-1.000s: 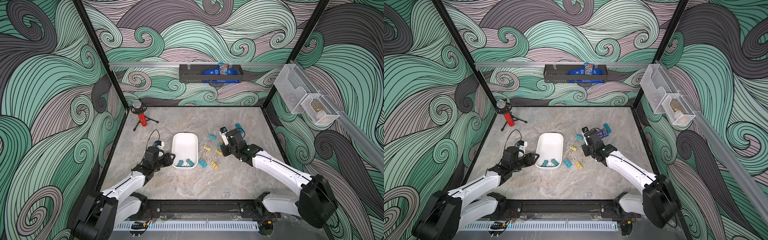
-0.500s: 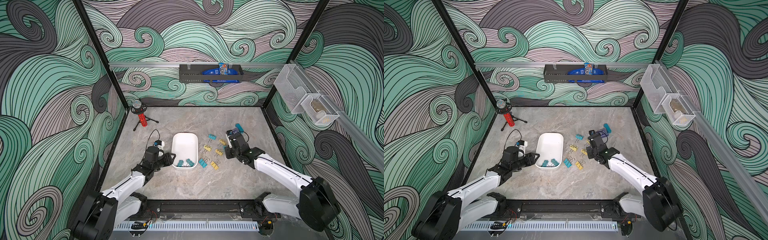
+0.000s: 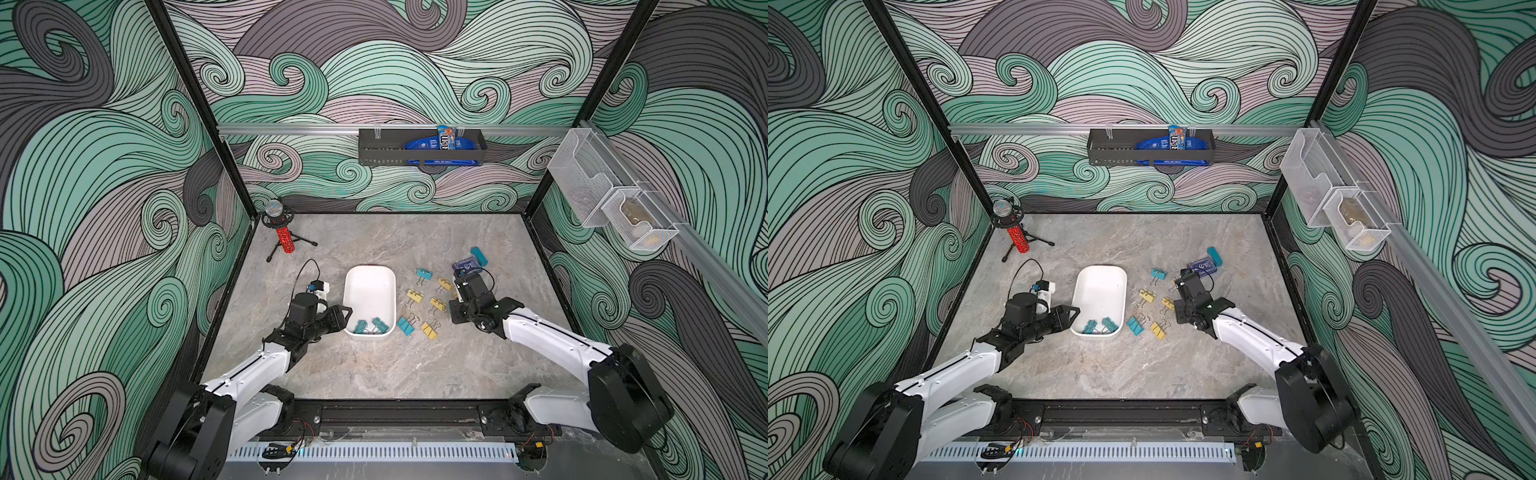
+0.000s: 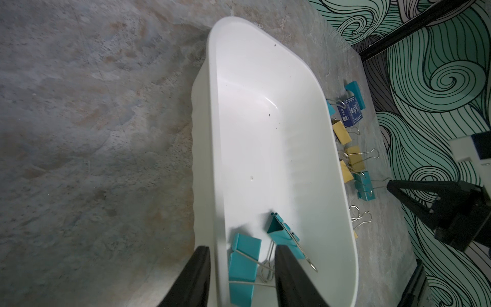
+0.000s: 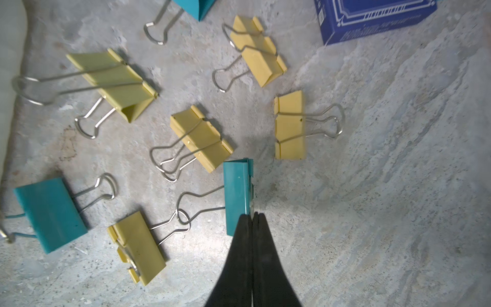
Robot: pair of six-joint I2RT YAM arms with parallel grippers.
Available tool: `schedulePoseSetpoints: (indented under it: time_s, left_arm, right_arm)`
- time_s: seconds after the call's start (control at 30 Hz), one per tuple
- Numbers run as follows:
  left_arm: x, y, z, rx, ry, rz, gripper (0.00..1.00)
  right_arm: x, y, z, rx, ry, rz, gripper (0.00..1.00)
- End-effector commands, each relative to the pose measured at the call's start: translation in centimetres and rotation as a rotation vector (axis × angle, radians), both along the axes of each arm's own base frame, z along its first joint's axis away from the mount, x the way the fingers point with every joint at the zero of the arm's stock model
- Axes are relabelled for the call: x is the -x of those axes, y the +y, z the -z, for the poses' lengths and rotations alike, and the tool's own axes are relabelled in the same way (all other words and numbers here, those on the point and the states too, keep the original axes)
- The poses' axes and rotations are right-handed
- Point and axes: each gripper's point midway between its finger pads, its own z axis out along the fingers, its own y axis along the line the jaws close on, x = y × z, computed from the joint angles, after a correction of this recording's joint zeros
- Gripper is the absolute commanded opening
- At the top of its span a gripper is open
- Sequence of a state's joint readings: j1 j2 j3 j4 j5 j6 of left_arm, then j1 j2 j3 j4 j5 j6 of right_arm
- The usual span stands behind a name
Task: Take out the binder clips from the storage box
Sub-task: Place the binder clip at the center of the board.
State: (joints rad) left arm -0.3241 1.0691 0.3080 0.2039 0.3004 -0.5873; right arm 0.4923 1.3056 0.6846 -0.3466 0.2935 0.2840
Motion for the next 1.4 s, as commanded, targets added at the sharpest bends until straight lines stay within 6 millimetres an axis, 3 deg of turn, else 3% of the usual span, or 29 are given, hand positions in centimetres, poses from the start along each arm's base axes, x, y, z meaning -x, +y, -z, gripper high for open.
schedulePoseSetpoints:
  time_s: [0.0, 0.43, 0.7, 1.17, 1.37]
  left_arm:
    - [0.0, -0.5, -0.6, 0.021, -0.023, 0.02, 0.43]
    - [0.1, -0.5, -0.4, 0.024, -0.02, 0.022, 0.43]
    - [0.2, -0.5, -0.2, 0.023, -0.017, 0.024, 0.43]
    - [0.3, -0.4, -0.2, 0.017, -0.015, 0.017, 0.43]
    - [0.3, -0.3, -0.2, 0.014, -0.014, 0.014, 0.43]
  right_arm:
    - [0.3, -0.1, 0.4, -0.02, 0.014, 0.027, 0.0]
    - [0.8, 0.0, 0.7, -0.036, 0.026, 0.033, 0.0]
    - [0.9, 0.4, 0.7, -0.042, 0.031, 0.013, 0.12]
    - [0.6, 1.1, -1.3, -0.079, -0.018, -0.012, 0.22]
    - [0.6, 2.6, -2.3, -0.122, -0.023, -0.056, 0.24]
